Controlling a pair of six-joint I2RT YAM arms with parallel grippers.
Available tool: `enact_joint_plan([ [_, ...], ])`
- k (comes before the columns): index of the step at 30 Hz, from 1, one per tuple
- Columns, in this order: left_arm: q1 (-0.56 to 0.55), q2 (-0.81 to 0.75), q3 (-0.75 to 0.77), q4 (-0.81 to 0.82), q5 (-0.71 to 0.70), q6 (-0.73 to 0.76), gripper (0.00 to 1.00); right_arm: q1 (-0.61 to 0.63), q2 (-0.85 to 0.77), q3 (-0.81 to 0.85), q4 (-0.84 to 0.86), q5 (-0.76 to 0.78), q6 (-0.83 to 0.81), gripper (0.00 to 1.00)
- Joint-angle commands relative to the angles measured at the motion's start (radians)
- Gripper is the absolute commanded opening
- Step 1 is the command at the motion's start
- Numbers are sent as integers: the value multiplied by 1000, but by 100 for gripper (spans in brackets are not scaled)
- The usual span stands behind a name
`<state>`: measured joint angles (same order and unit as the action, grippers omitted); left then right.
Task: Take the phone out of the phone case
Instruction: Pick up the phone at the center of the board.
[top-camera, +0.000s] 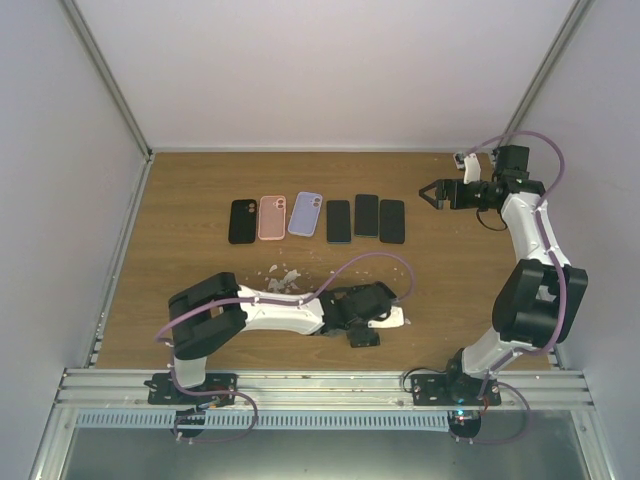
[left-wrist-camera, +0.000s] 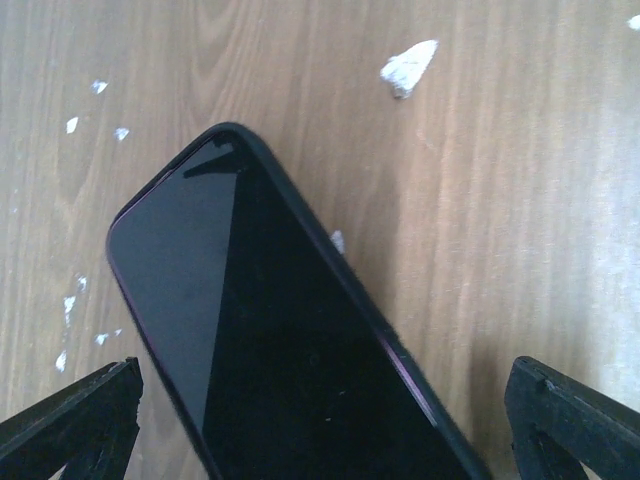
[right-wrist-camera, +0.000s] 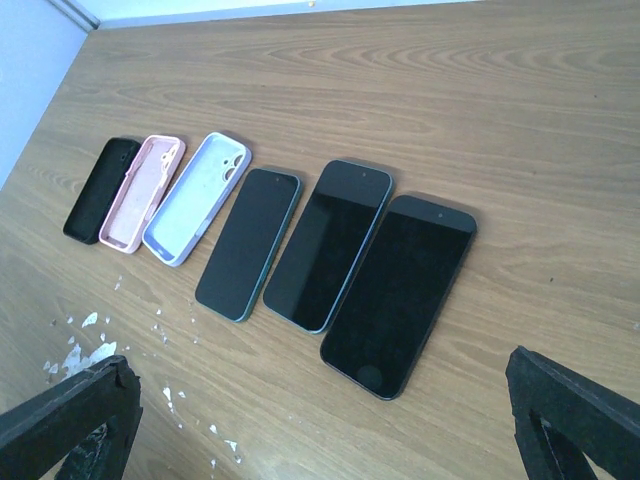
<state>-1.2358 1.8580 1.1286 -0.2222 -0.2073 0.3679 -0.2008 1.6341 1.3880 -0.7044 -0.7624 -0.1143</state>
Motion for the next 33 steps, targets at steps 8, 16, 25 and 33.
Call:
enact_joint_plan([
  [8,123,29,20,-26,28,-96,99,-10,-29,-10,14,-12,9,100],
  [16,235,55,76,-127,220,-178,99,-12,-25,-11,14,-18,6,100],
  [25,256,79,121,-166,337,-177,99,-11,-25,-17,17,-26,7,100],
  [33,231,140,155,-192,364,-187,99,-12,-28,-23,17,-34,6,100],
])
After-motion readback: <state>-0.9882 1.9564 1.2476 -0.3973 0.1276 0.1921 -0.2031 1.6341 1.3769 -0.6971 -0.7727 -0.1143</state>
